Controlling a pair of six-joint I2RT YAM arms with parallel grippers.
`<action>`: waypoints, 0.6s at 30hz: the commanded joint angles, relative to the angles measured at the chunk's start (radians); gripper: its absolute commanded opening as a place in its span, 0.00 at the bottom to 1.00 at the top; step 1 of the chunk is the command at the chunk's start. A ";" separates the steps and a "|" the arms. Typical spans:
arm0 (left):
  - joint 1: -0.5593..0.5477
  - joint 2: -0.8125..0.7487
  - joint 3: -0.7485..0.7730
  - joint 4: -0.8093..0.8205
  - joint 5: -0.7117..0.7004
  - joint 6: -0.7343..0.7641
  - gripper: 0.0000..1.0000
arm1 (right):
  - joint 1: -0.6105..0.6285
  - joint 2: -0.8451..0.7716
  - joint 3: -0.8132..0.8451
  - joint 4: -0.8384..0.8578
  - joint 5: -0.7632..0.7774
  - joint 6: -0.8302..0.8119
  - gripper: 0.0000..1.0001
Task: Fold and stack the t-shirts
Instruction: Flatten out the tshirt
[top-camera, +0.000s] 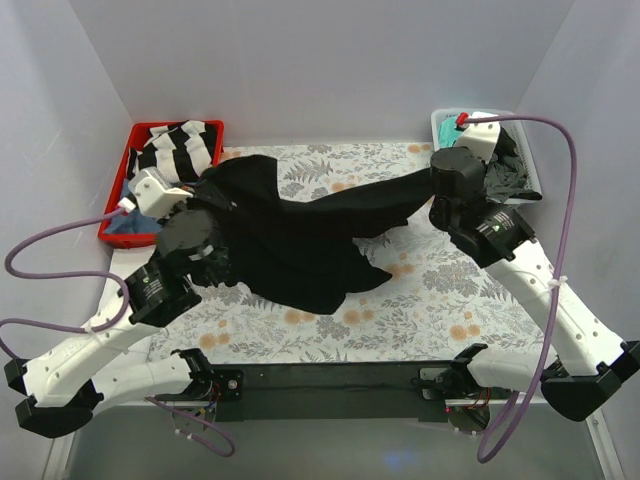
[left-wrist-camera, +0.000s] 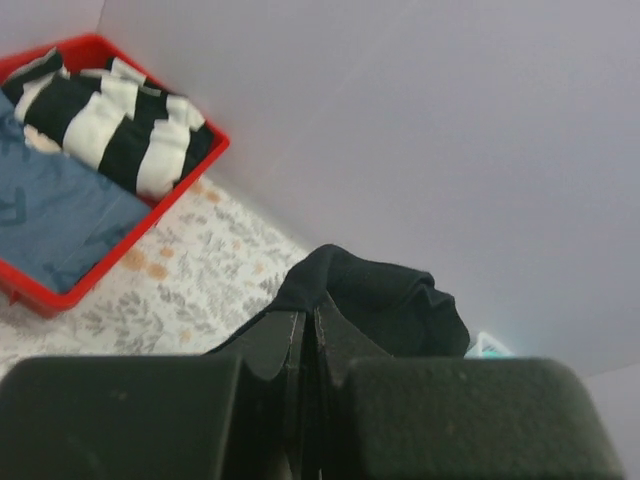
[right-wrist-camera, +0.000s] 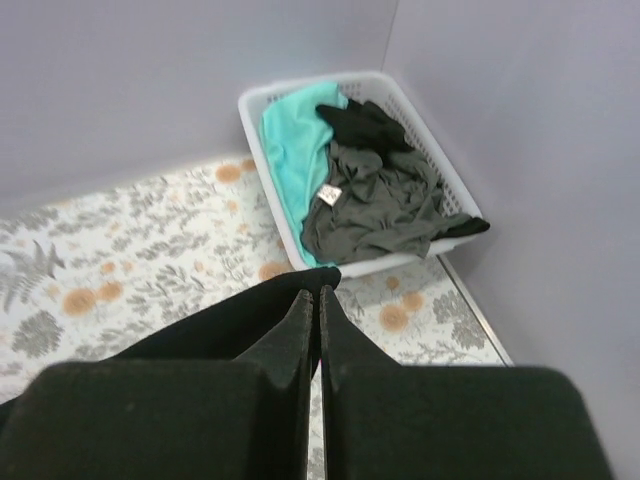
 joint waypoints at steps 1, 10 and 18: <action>0.006 -0.077 -0.006 0.507 -0.010 0.499 0.00 | -0.005 -0.044 0.087 0.178 0.009 -0.155 0.01; 0.006 0.076 0.161 0.801 0.133 0.884 0.00 | -0.005 -0.111 0.116 0.291 -0.113 -0.242 0.01; 0.028 0.269 0.231 1.139 0.157 1.273 0.00 | -0.027 -0.085 0.059 0.370 -0.237 -0.256 0.01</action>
